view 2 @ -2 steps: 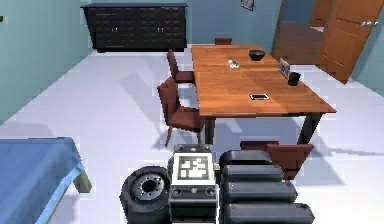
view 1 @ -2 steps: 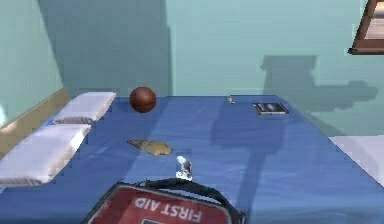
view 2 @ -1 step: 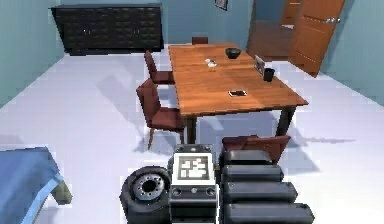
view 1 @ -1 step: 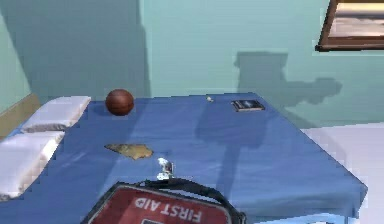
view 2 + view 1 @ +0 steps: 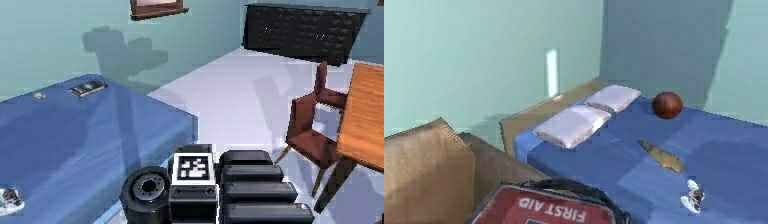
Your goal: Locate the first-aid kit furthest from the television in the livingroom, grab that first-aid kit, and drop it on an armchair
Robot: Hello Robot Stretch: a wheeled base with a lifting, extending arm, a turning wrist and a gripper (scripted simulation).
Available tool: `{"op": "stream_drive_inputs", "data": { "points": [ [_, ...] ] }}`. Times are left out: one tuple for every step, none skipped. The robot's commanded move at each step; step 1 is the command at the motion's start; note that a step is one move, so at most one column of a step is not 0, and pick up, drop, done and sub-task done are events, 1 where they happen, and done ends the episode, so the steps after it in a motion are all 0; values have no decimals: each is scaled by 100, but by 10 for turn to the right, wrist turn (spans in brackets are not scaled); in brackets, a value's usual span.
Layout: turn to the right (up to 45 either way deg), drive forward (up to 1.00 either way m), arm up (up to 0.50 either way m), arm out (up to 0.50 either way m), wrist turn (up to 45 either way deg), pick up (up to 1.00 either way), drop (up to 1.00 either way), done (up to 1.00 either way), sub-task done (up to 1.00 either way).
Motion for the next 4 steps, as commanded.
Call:
{"op": "stream_drive_inputs", "data": {
  "points": [
    [-450, 0, 0, 0, 0, 0, 0, 0, 0],
    [-210, 0, 0, 0, 0, 0, 0, 0, 0],
    [-450, 0, 0, 0, 0, 0, 0, 0, 0],
    [-270, 0, 0, 0, 0, 0, 0, 0, 0]
  ]
}}
